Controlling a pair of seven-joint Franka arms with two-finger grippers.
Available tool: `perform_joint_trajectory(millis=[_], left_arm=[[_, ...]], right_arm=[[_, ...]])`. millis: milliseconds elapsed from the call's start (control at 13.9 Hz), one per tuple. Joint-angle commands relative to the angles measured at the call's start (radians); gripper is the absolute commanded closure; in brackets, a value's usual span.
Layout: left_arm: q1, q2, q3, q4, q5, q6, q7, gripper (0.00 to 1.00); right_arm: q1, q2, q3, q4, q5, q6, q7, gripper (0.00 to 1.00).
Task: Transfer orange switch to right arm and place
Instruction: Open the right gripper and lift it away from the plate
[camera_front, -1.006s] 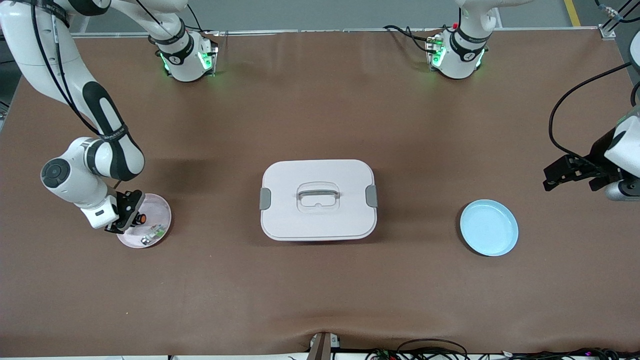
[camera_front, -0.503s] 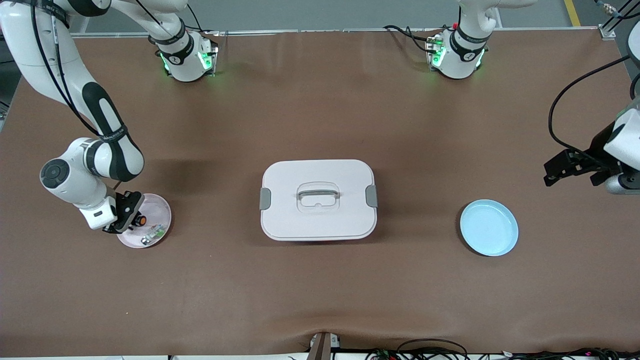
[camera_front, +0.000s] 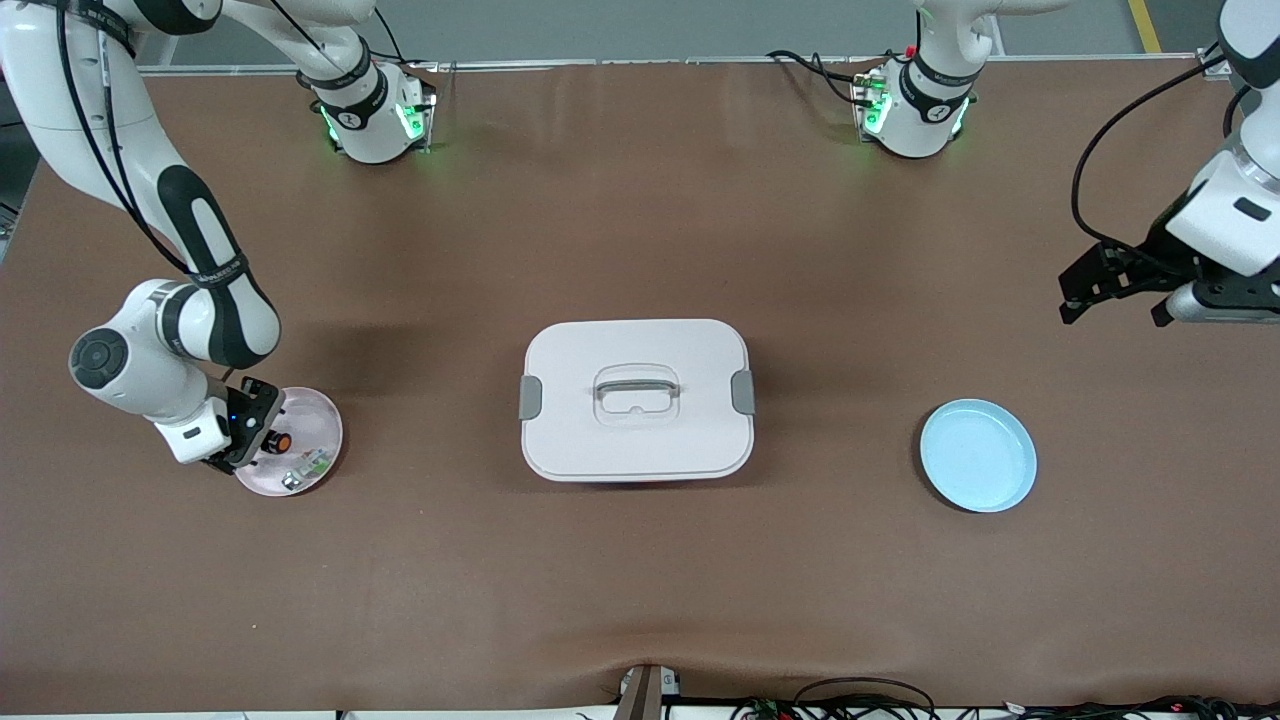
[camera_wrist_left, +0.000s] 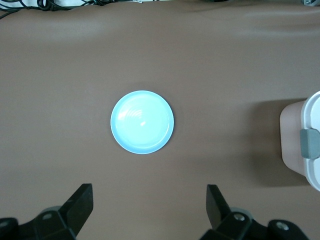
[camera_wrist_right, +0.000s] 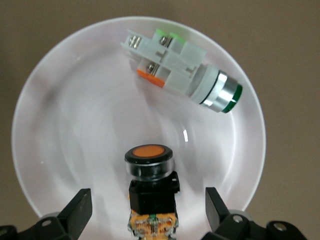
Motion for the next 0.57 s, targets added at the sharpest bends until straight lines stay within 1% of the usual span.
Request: perform_joint_trajectory(millis=[0,72,216,287,431,503], left_arm=[[0.020,-0.033,-0.011,-0.037,-0.015,0.036,0.023,0.00],[0.022,-0.033,-0.009,-0.032,-0.014,0.036,0.023,0.00],[0.025,-0.026,-0.003,0.006,-0.012,0.036,0.025,0.00],[0.029,-0.021,-0.003,0.021,-0.012,0.036,0.026,0.00],[0.031,-0.015,-0.002,0.040,-0.009,0.036,0.028,0.00],[0.029,-0.003,-0.002,0.051,0.001,0.035,0.032,0.00]], right_arm=[[-0.015,-0.054,0.012,0.075,-0.003,-0.185,0.038,0.00],[-0.015,-0.063,0.012,0.108,-0.003,-0.260,0.064,0.00],[-0.012,-0.080,0.012,0.168,-0.003,-0.384,0.114,0.00],[-0.015,-0.094,0.012,0.176,-0.001,-0.408,0.168,0.00],[-0.006,-0.150,0.012,0.178,-0.003,-0.466,0.365,0.00],[-0.006,-0.173,0.013,0.185,-0.003,-0.522,0.468,0.00]])
